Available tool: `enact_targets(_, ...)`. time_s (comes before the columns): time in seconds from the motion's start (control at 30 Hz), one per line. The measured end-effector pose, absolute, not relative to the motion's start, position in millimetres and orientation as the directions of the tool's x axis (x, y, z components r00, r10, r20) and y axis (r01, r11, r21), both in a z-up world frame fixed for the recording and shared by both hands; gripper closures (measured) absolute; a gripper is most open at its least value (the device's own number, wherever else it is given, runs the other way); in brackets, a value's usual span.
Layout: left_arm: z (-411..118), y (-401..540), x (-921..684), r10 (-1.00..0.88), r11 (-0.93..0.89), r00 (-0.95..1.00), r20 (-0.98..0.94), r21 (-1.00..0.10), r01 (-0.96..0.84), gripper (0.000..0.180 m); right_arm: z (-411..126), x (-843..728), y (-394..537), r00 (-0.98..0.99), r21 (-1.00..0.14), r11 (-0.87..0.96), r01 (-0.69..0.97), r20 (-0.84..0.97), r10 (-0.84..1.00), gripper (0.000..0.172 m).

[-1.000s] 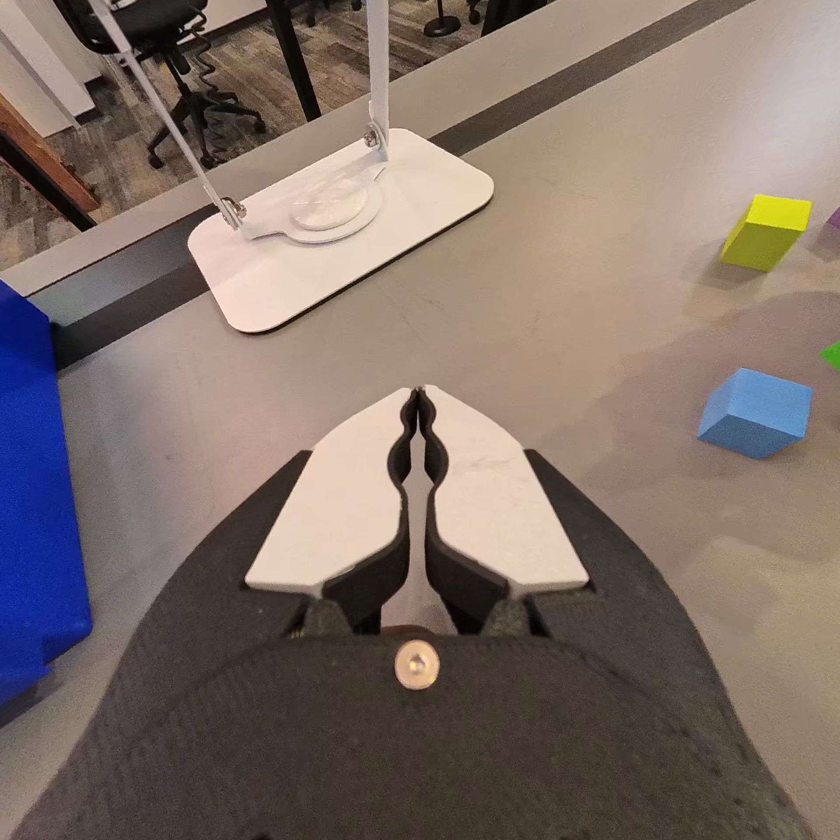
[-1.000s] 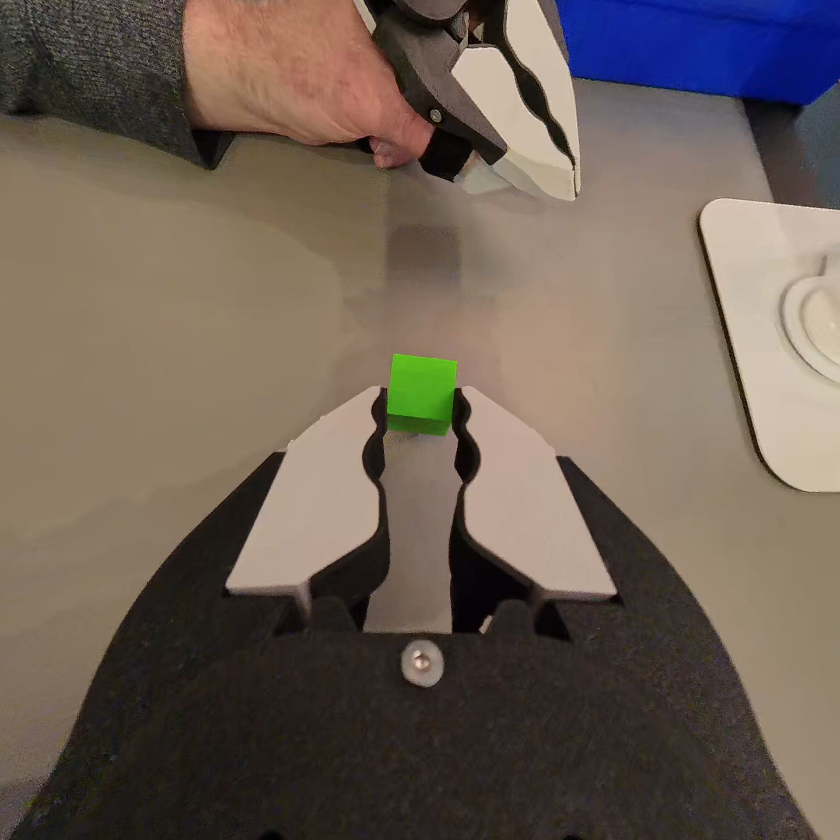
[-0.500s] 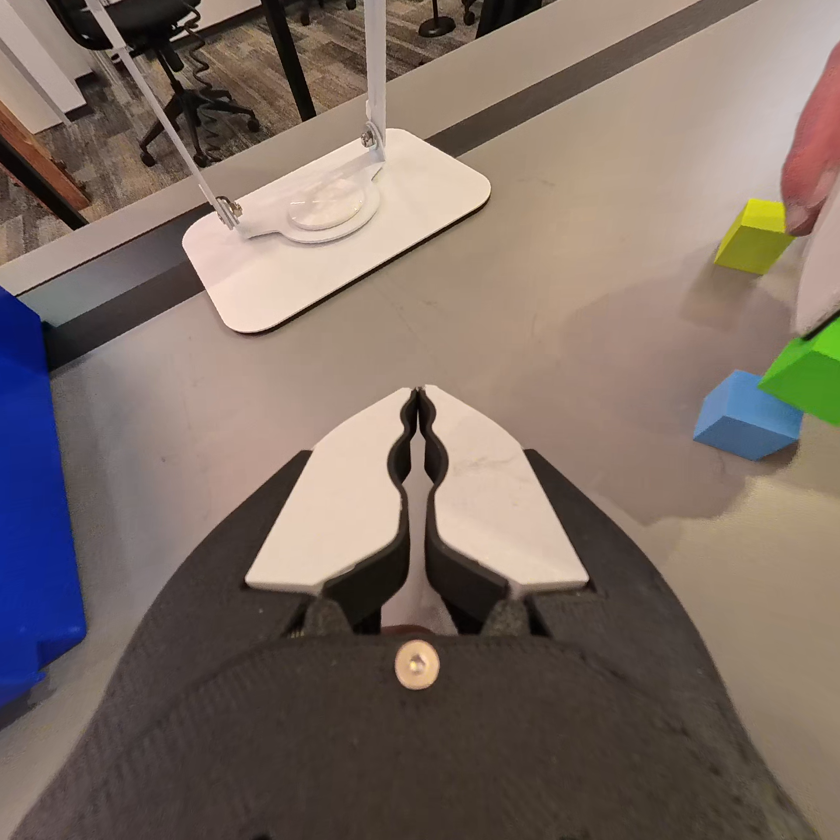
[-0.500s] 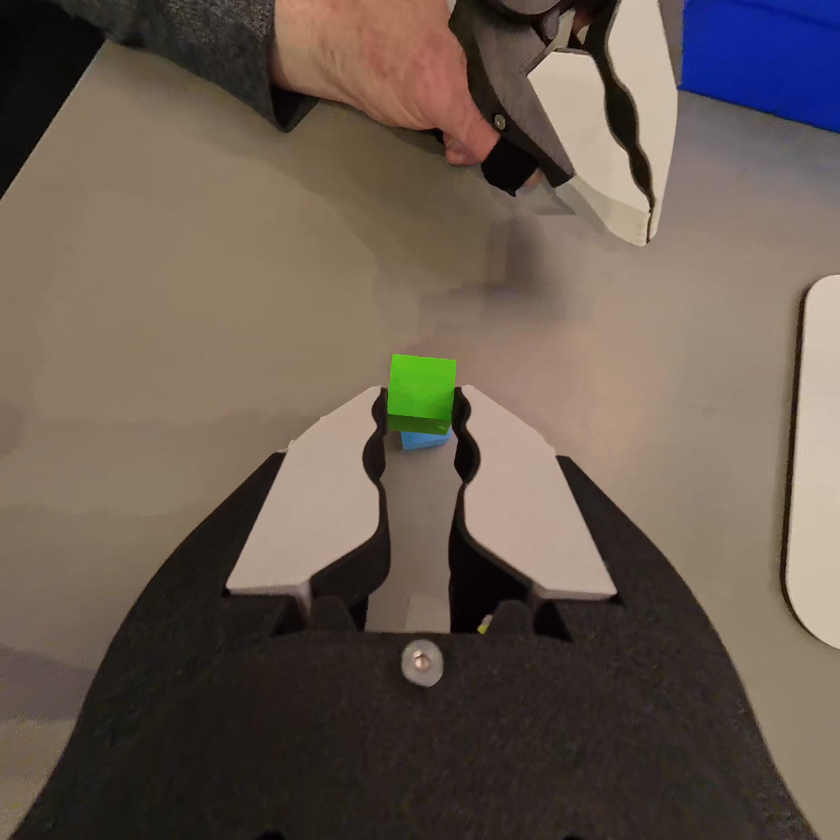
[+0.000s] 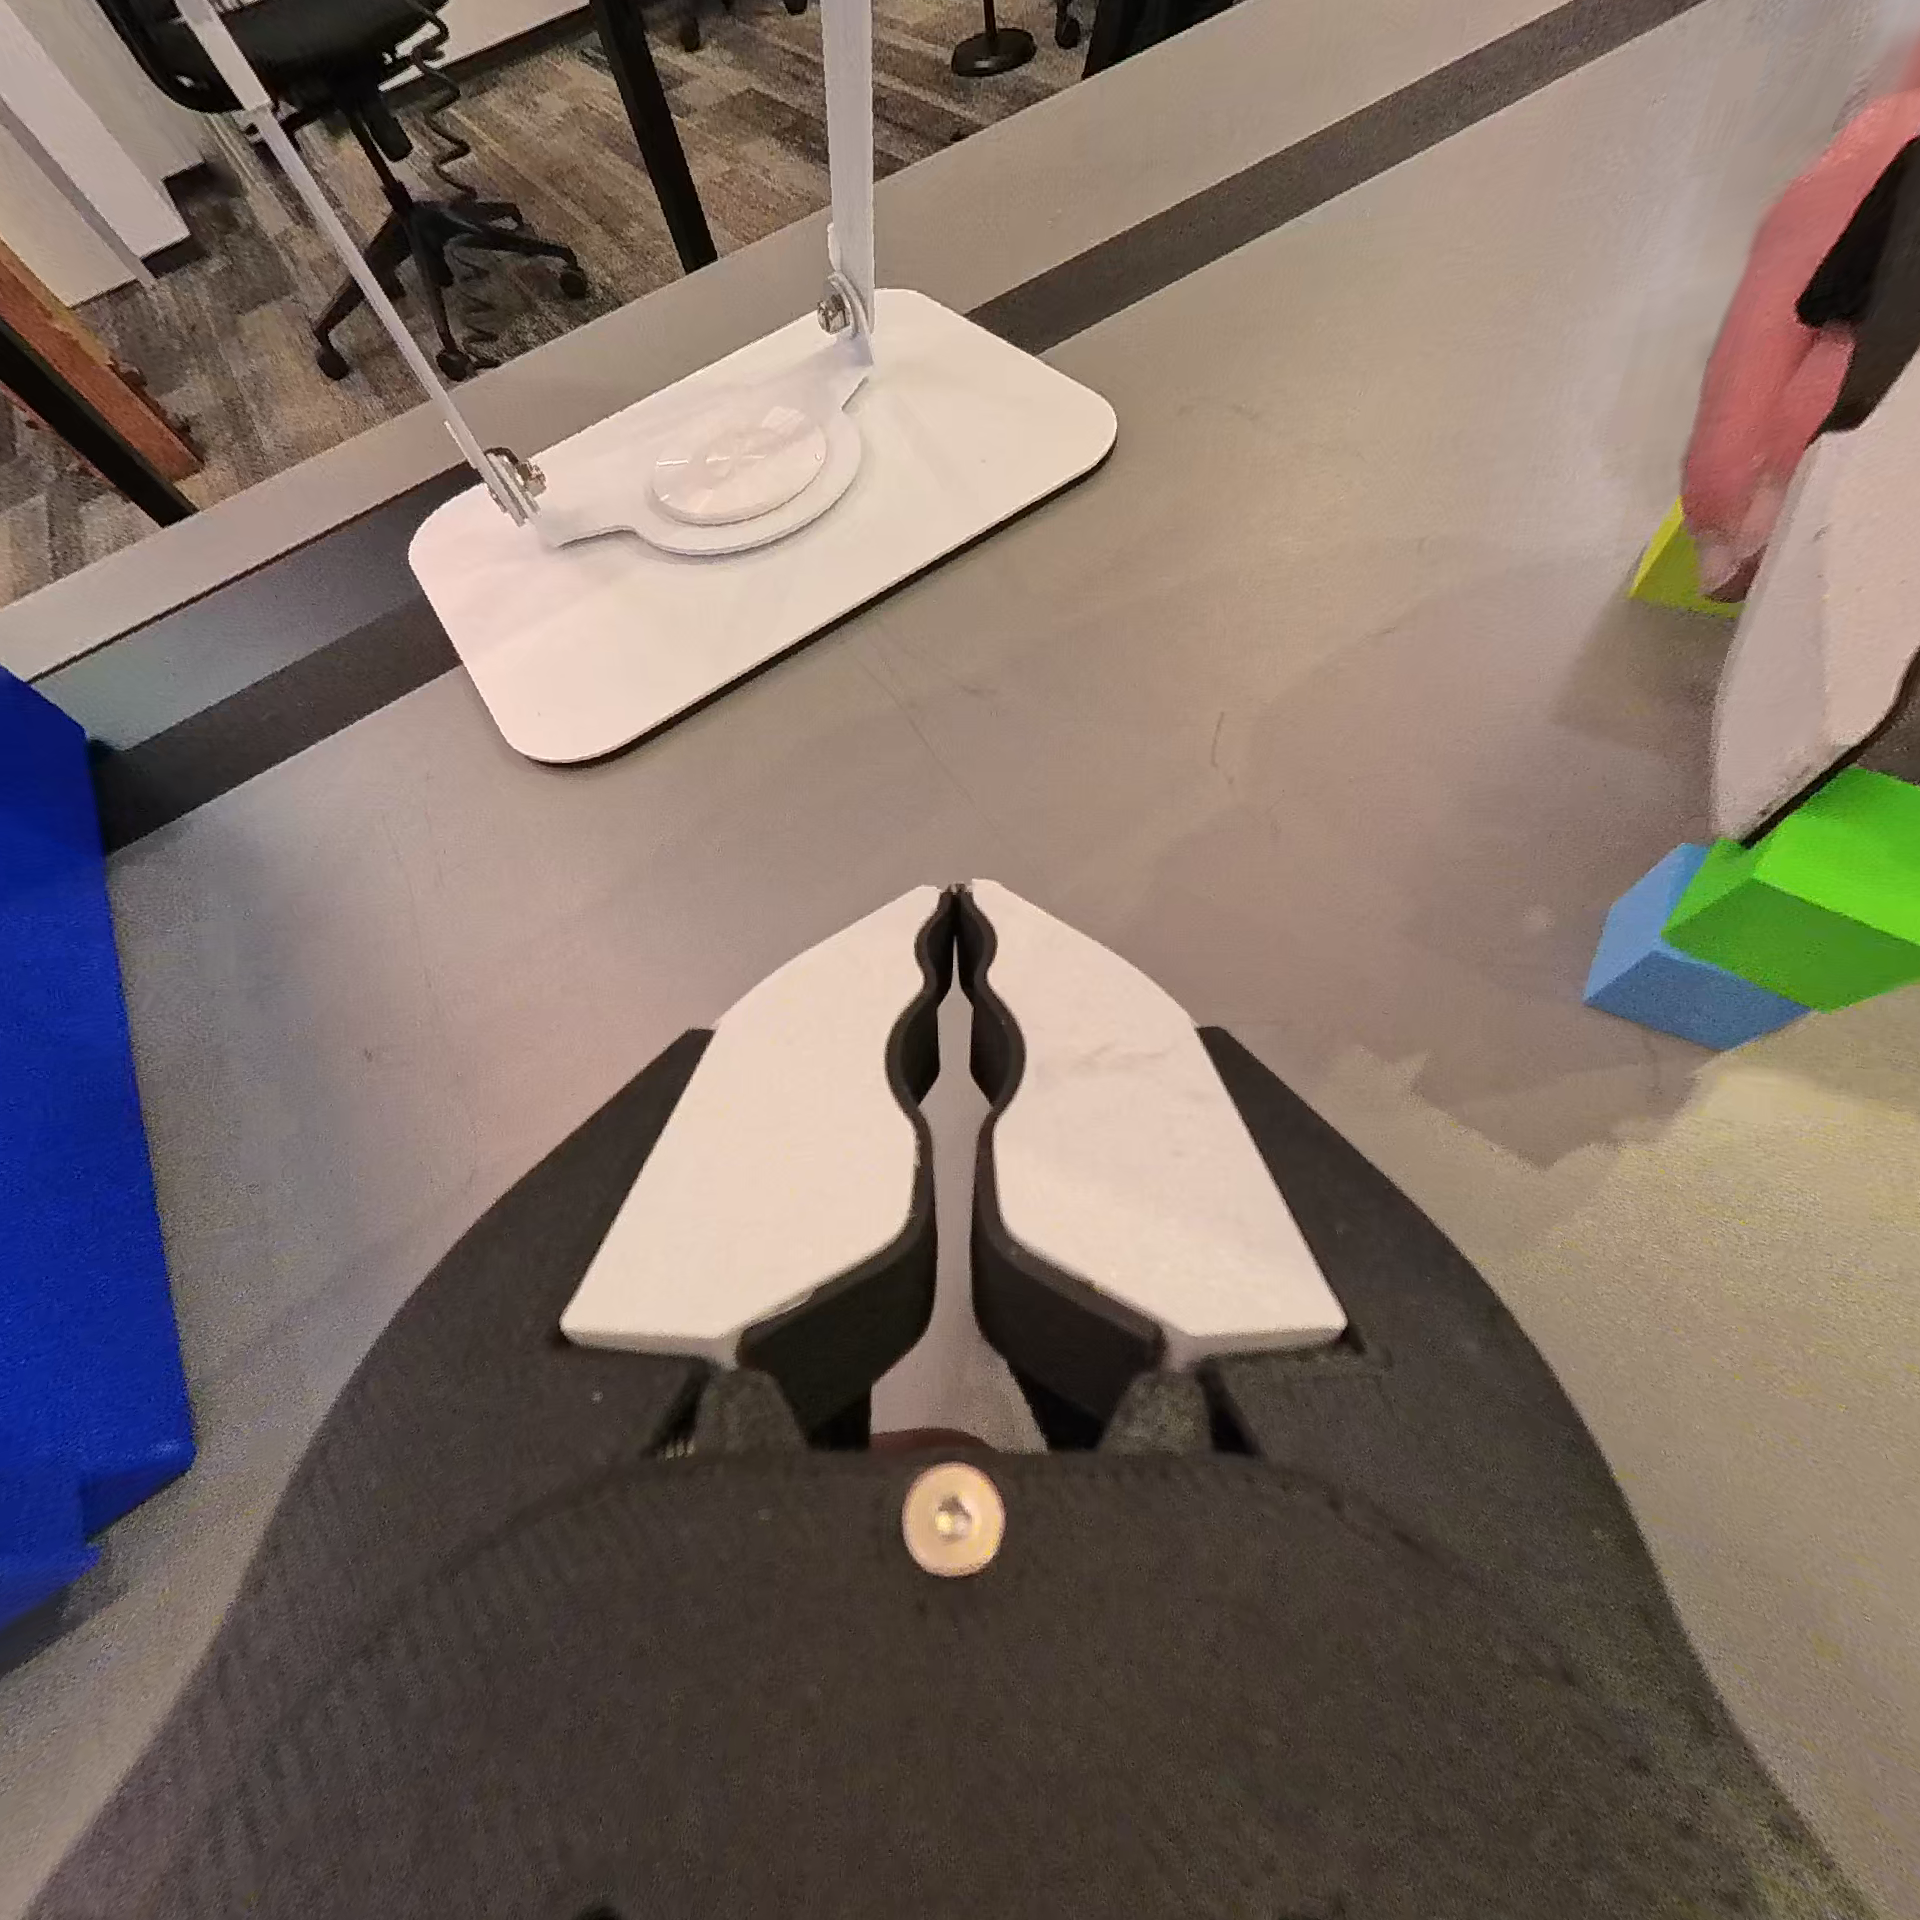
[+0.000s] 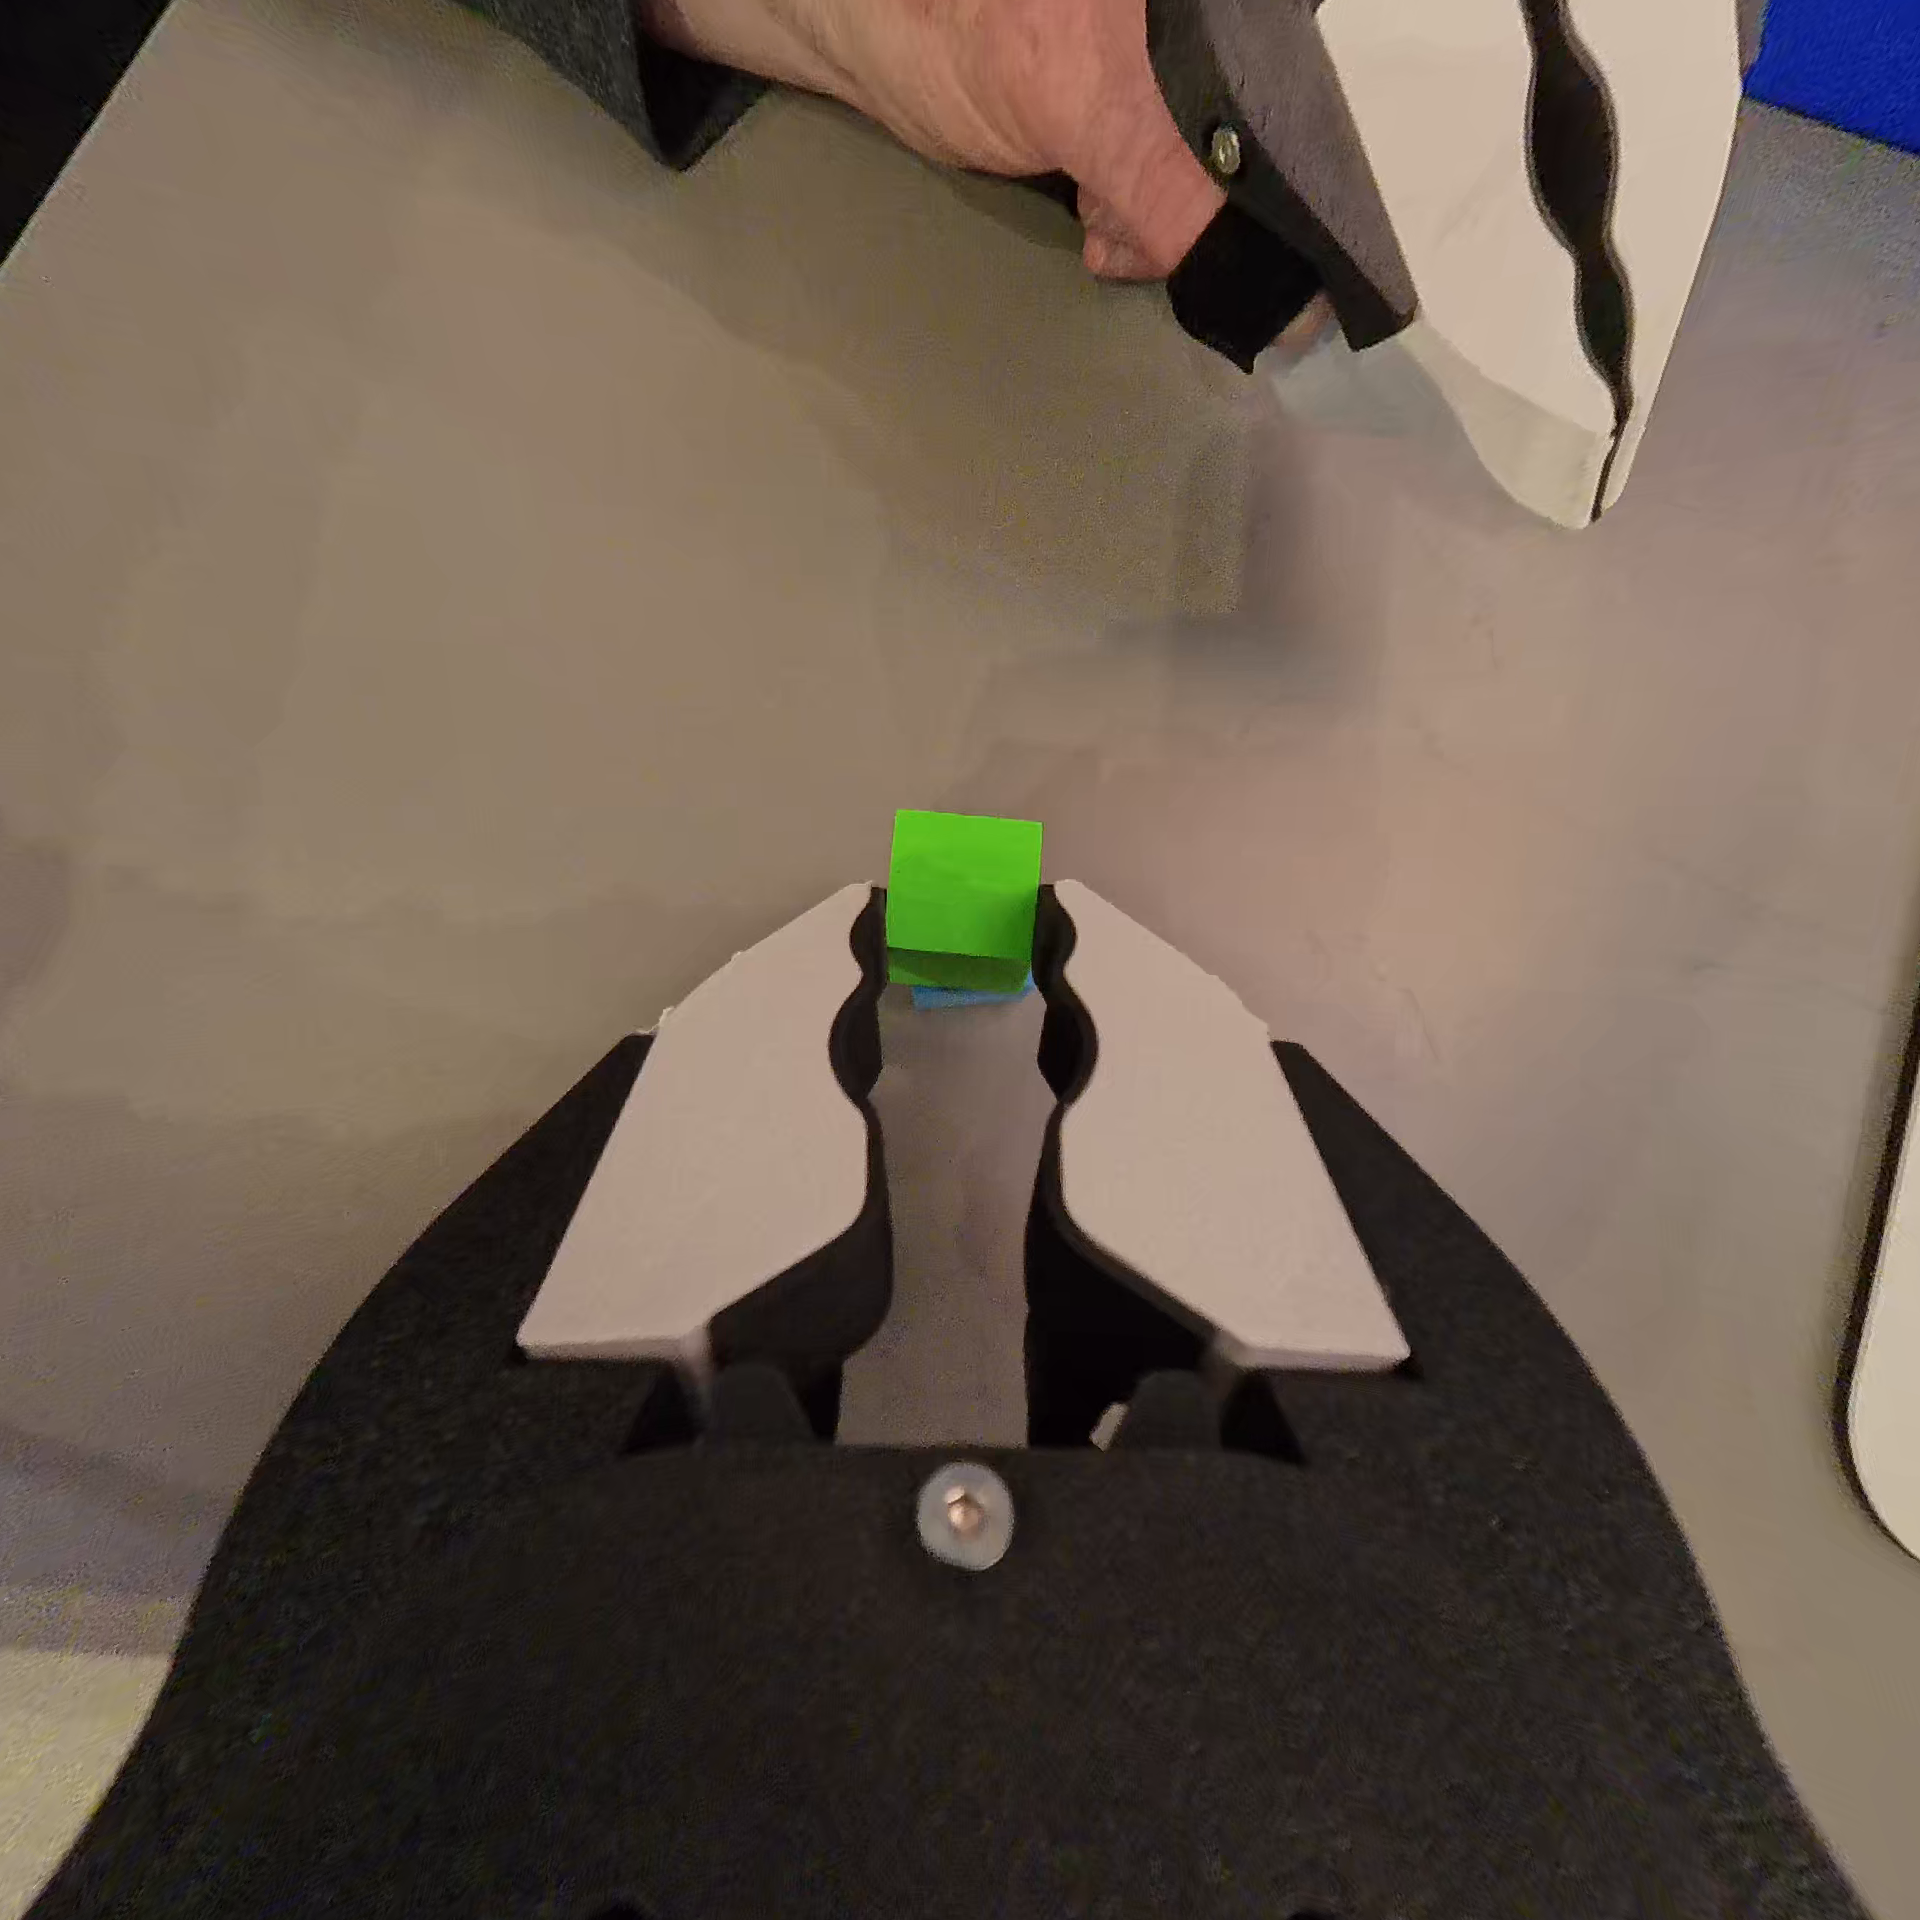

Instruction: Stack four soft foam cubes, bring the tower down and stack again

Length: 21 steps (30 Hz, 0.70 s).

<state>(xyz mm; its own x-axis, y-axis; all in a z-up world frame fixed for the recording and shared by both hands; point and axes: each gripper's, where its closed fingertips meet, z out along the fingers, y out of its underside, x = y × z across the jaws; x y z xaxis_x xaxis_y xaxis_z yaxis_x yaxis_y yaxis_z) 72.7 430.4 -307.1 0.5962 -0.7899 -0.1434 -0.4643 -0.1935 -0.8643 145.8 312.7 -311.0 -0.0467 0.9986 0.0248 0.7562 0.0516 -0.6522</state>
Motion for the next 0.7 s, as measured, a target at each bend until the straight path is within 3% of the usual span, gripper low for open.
enact_targets(0.4,-307.8,430.3,73.1,-0.792,-0.191,0.593,-0.148,-0.861,-0.471,0.180,-312.9,147.3,314.4,-0.039,-0.644,0.049,0.763,0.029,0.999,0.145)
enact_targets(0.6,-307.7,430.0,73.4,-0.793,-0.190,0.591,-0.148,-0.862,-0.471,0.180,-305.4,154.6,315.8,0.039,-0.615,-0.015,0.788,0.026,0.999,0.113)
enact_targets(0.7,-307.6,430.1,73.3,-0.793,-0.192,0.592,-0.145,-0.863,-0.468,0.180,-278.7,171.2,321.4,0.144,-0.658,-0.047,0.752,0.094,0.985,0.113)
